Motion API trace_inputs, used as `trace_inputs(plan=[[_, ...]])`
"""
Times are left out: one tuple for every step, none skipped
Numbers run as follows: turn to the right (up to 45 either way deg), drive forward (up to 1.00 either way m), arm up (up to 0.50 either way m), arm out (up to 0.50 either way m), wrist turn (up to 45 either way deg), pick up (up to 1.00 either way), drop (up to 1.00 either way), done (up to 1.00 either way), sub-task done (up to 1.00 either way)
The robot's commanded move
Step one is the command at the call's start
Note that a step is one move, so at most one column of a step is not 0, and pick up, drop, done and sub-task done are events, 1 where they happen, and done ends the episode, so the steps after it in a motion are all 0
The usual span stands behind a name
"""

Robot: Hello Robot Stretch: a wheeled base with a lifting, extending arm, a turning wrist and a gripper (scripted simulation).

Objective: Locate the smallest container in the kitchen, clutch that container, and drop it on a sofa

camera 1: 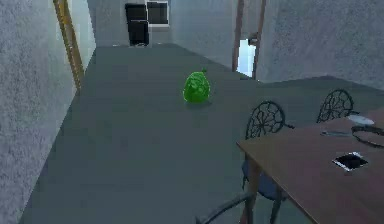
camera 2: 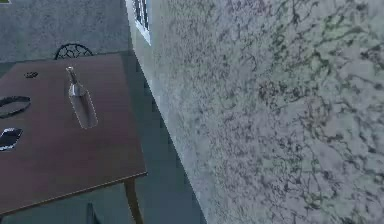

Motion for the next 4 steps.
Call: trace_inputs(plan=[[-27.0, 0.0, 0.0, 0.0, 0.0, 0.0, 0.0, 0.0, 0.0], [45.0, 0.0, 0.0, 0.0, 0.0, 0.0, 0.0, 0.0, 0.0], [45.0, 0.0, 0.0, 0.0, 0.0, 0.0, 0.0, 0.0, 0.0], [33.0, 0.0, 0.0, 0.0, 0.0, 0.0, 0.0, 0.0, 0.0]])
